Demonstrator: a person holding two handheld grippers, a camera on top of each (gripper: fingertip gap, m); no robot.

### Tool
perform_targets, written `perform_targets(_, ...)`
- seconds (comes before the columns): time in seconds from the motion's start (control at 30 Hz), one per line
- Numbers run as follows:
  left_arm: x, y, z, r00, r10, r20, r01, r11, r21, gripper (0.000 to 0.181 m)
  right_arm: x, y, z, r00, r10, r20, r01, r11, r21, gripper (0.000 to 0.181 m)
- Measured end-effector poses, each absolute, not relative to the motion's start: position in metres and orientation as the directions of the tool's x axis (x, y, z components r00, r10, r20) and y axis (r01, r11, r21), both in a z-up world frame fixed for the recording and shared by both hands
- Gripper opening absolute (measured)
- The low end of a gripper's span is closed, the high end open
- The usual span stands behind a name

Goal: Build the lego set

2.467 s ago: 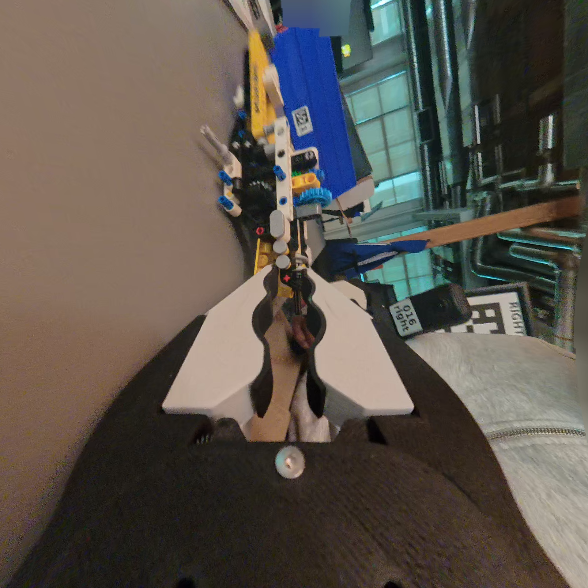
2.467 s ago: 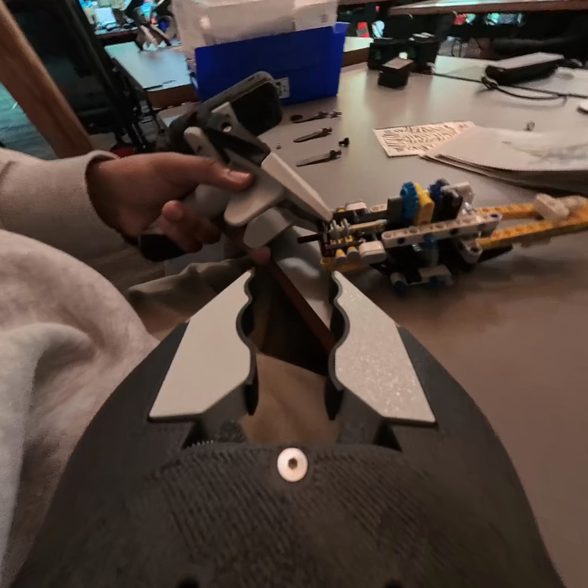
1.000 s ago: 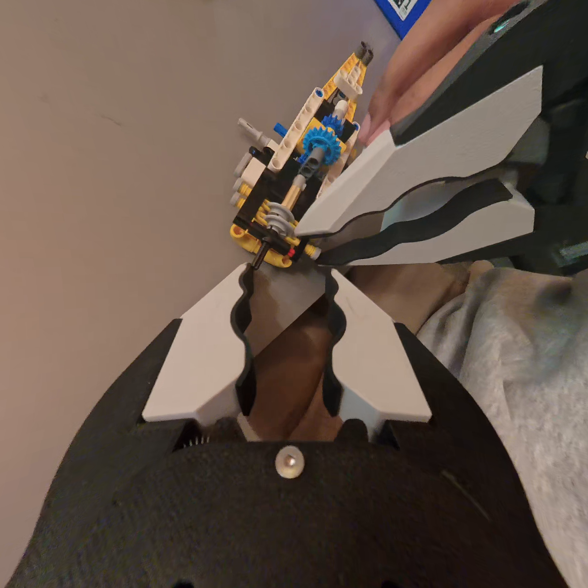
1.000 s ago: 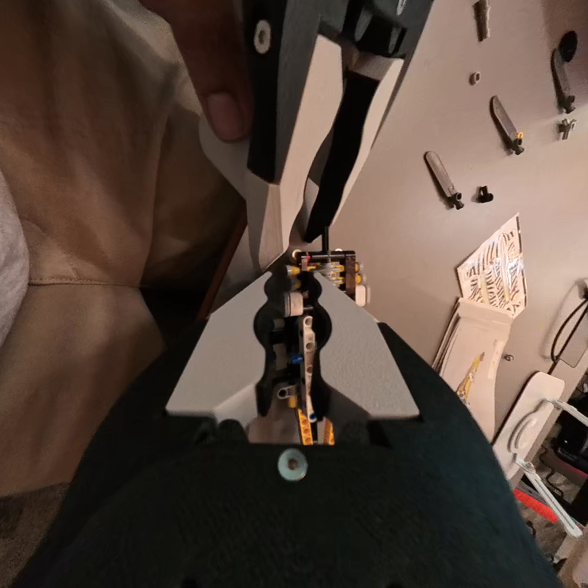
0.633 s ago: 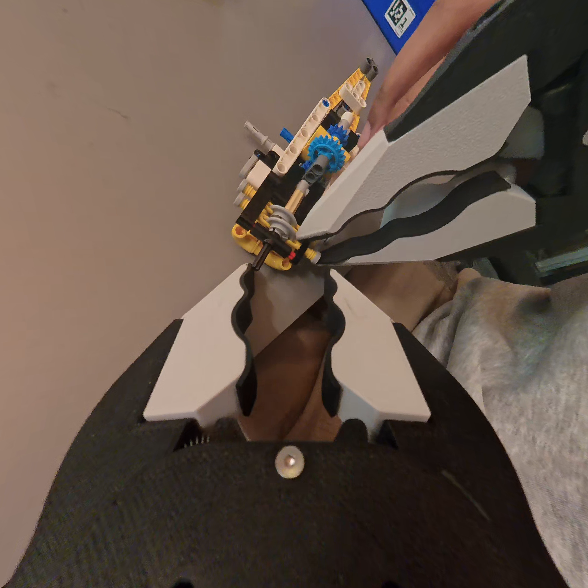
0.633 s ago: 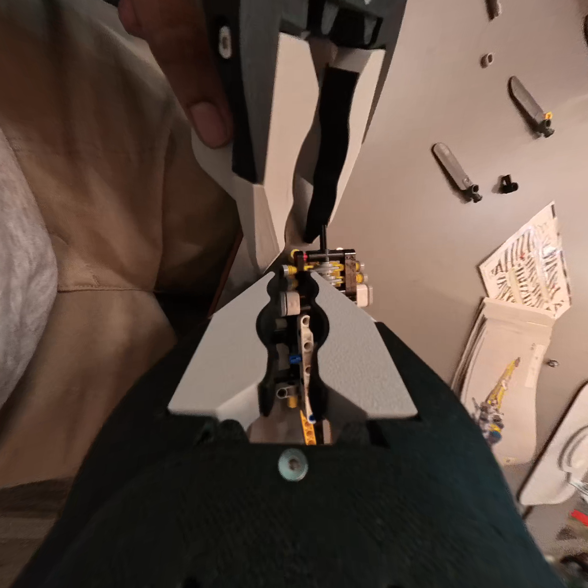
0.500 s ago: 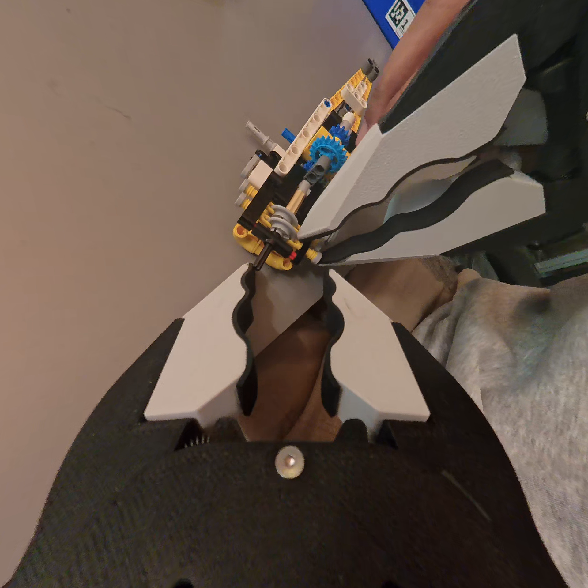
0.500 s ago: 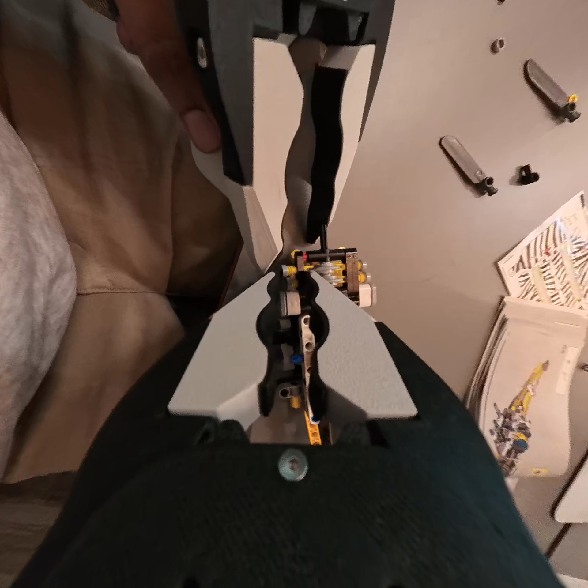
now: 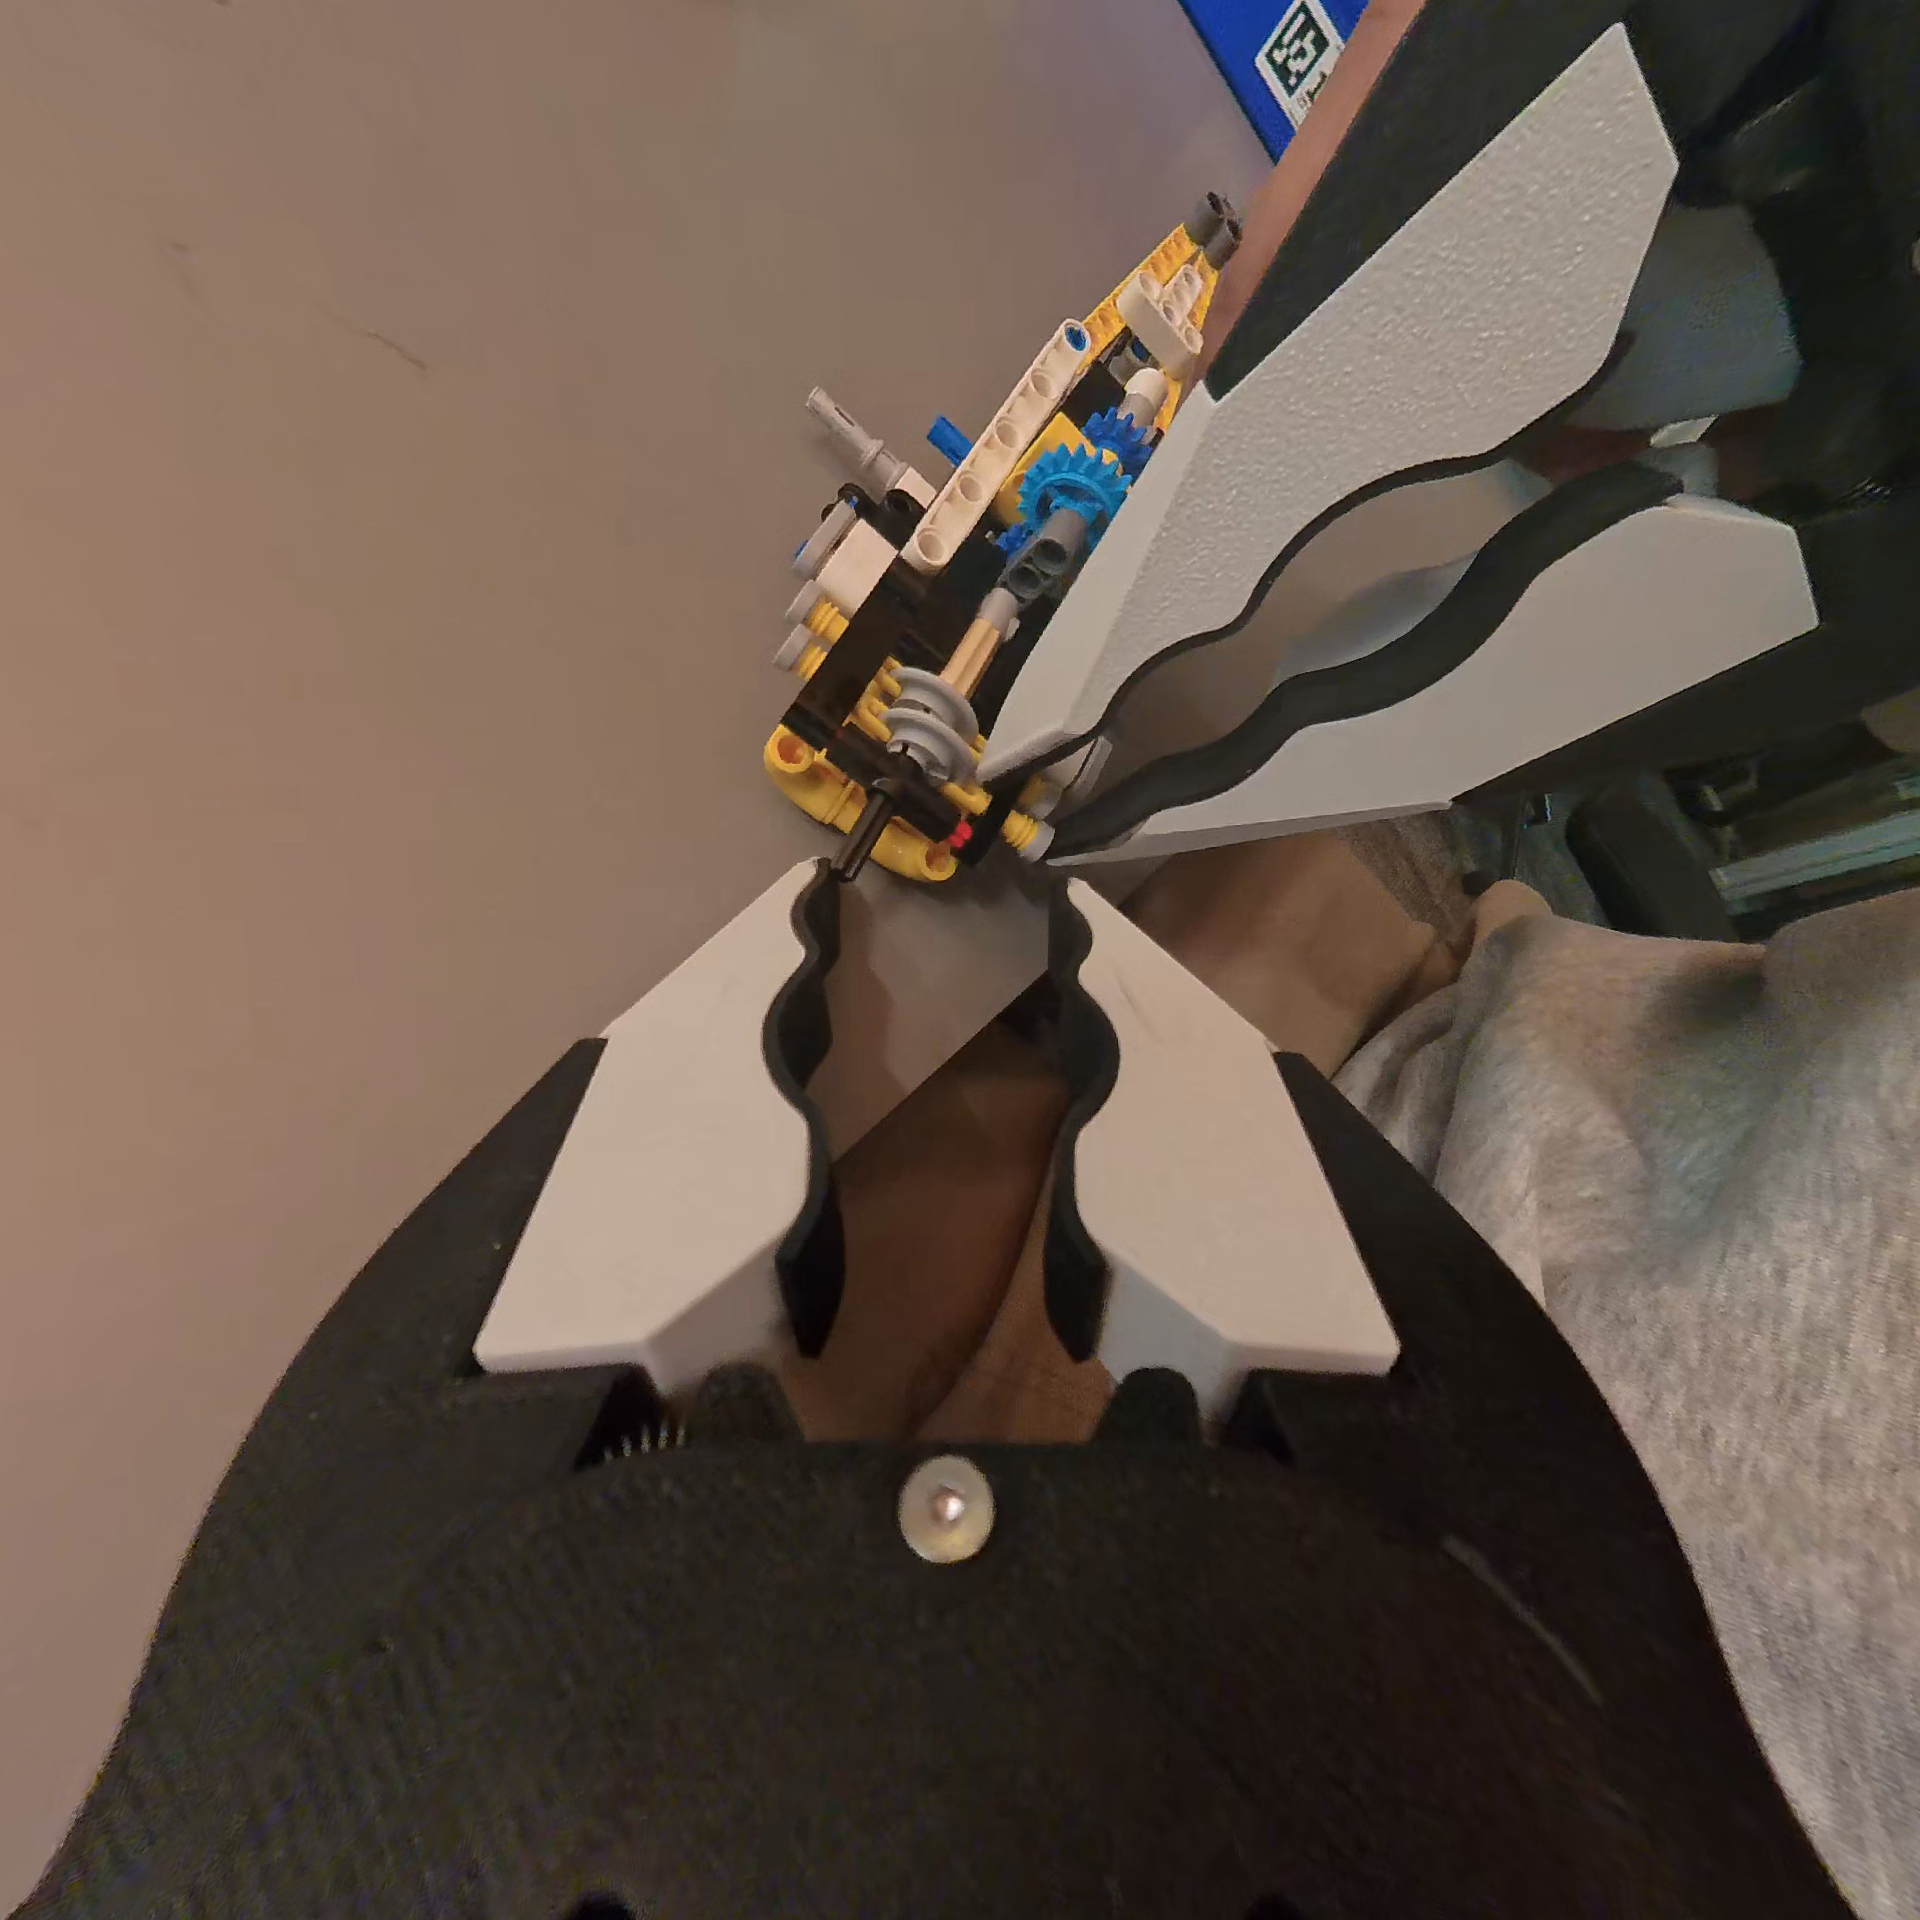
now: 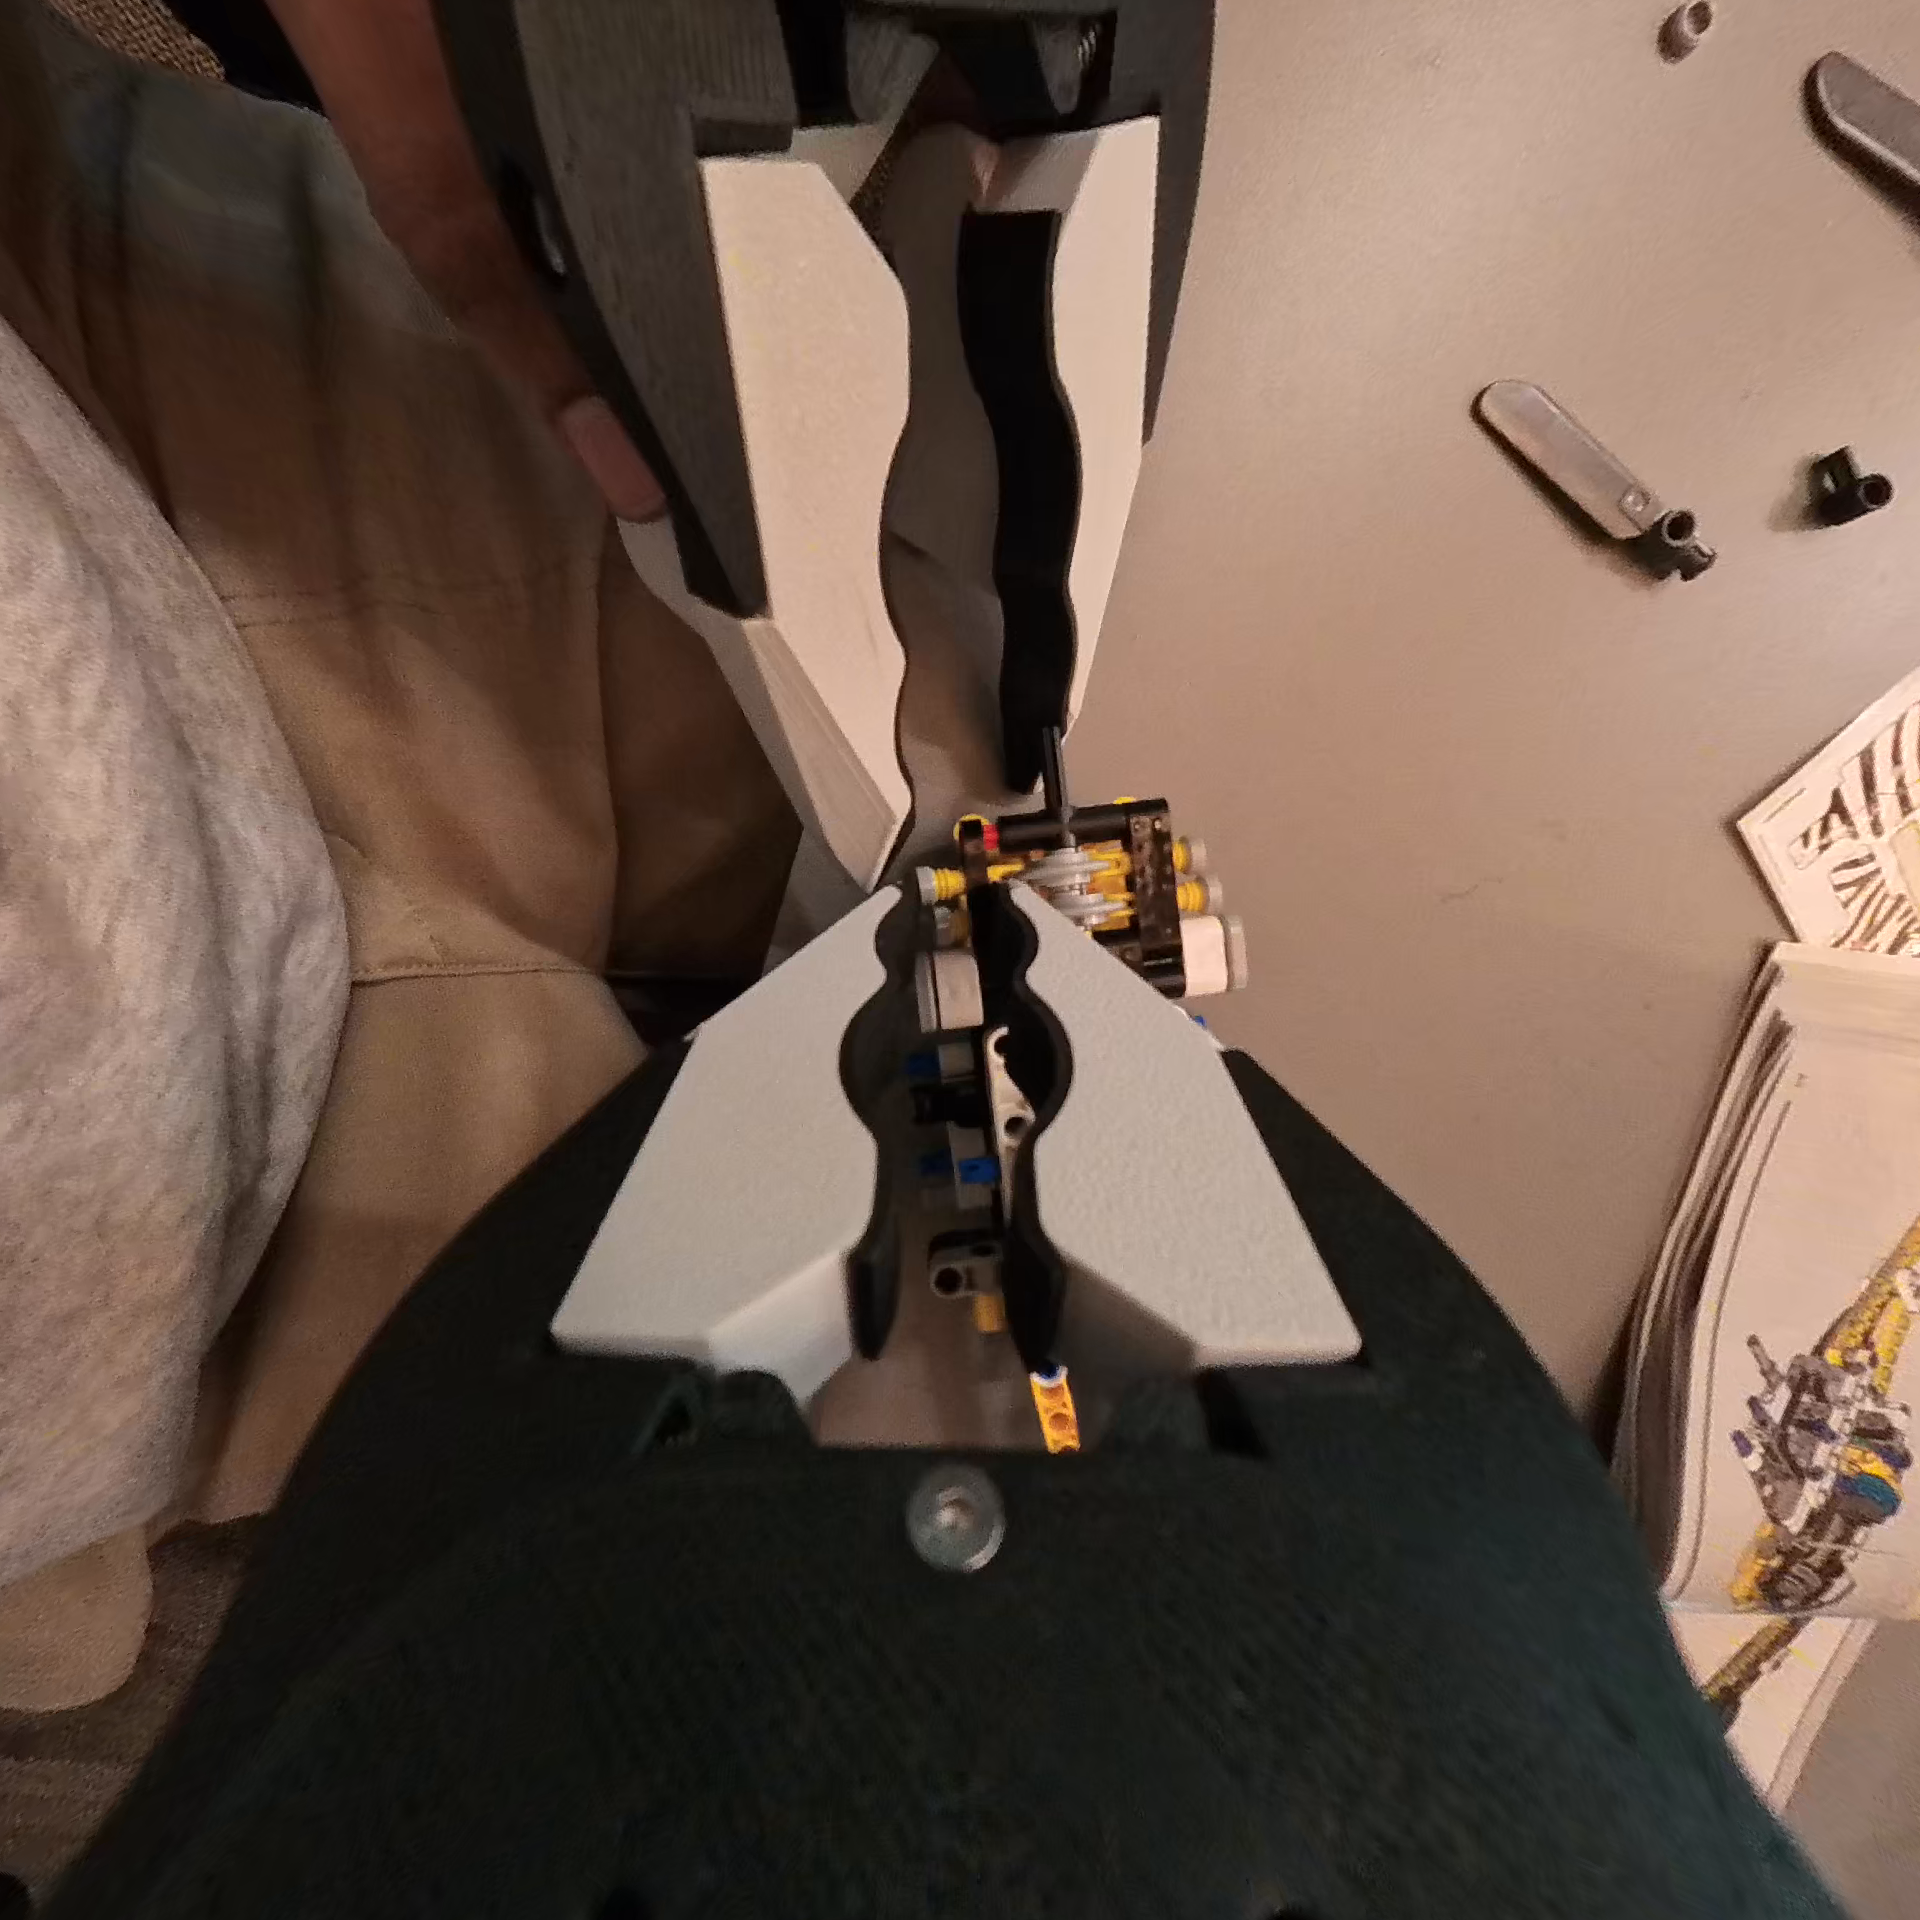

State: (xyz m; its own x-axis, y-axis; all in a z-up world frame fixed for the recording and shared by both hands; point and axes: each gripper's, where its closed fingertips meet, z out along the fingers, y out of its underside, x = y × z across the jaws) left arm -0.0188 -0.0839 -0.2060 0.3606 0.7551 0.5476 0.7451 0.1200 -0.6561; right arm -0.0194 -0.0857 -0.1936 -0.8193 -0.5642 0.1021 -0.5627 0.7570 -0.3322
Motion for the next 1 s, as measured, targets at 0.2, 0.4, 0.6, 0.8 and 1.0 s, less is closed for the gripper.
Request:
perform_targets(0.2, -0.0188, -0.0840, -0.2060, 0.358, 0.753, 0.552, 0.746, 0.124, -0.654, 0.039, -0.0199, -0.0860, -0.1938, -0.814, -0.567, 0.125, -0.573, 0.751, -0.329, 0.011)
perform_targets(0.4, -0.0191, -0.0842, -0.2059, 0.356, 0.751, 0.556, 0.748, 0.128, -0.652, 0.039, -0.0201, -0.0864, -0.1940, -0.807, -0.570, 0.155, -0.586, 0.739, -0.331, 0.011)
perform_targets(0.6, -0.0192, -0.0843, -0.2057, 0.355, 0.749, 0.559, 0.748, 0.131, -0.650, 0.038, -0.0200, -0.0865, -0.1943, -0.788, -0.587, 0.185, -0.613, 0.721, -0.323, 0.011)
perform_targets(0.8, -0.0193, -0.0846, -0.2054, 0.351, 0.744, 0.568, 0.750, 0.140, -0.647, 0.039, -0.0199, -0.0869, -0.1943, -0.781, -0.593, 0.198, -0.623, 0.711, -0.327, 0.011)
perform_targets(1.0, -0.0192, -0.0847, -0.2050, 0.351, 0.741, 0.572, 0.750, 0.143, -0.646, 0.038, -0.0200, -0.0870, -0.1941, -0.776, -0.597, 0.204, -0.629, 0.705, -0.327, 0.011)
